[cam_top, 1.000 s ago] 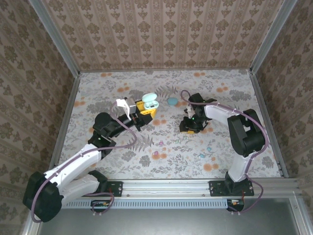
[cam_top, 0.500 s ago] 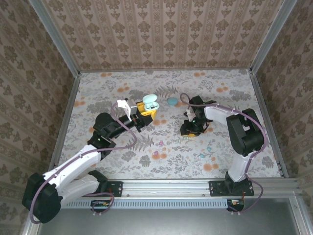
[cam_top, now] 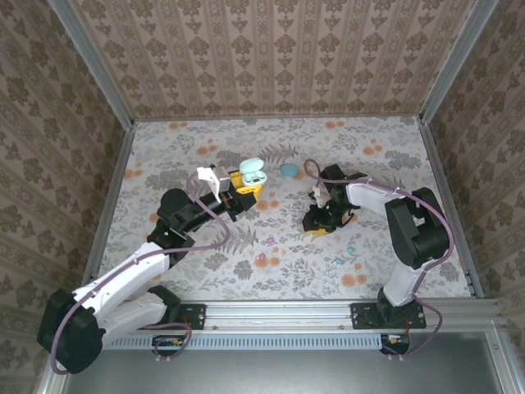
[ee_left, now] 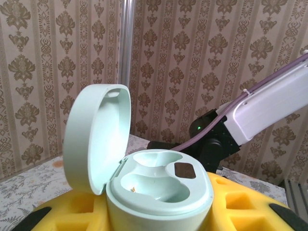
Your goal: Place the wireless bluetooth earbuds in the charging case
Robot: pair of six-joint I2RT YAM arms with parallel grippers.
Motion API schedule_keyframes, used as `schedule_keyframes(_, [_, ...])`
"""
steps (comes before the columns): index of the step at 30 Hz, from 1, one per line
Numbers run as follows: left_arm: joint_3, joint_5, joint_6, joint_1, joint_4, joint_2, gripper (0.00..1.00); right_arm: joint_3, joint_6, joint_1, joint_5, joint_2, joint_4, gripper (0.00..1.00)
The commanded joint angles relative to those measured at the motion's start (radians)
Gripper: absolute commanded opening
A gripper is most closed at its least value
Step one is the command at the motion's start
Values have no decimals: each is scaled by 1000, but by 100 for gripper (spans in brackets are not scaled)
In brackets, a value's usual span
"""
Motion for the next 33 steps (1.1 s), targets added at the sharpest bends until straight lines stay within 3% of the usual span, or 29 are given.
schedule_keyframes(1, [7,-8,22,-9,11,-13,32,-22,11,7,-100,-49,6,37])
schedule_keyframes(3, [7,-8,24,-9,7,-15,32,-30,21,9,-85,-67,11,37])
schedule_keyframes(8, [7,-11,29,-11,-4,-22,32,-20,36,6,87,-95,29,38])
schedule_keyframes(14, [11,-18,34,-12,-14,-32,32,50,-17,8,135,1,-11,41])
schedule_keyframes(23, [16,-30,46,-15,-44,-46,33,48,-51,23,32,78,-6,39])
schedule_keyframes(33, [21,-29,48,-19,-50,-44,32,-7,-39,24,-69,29,34,33])
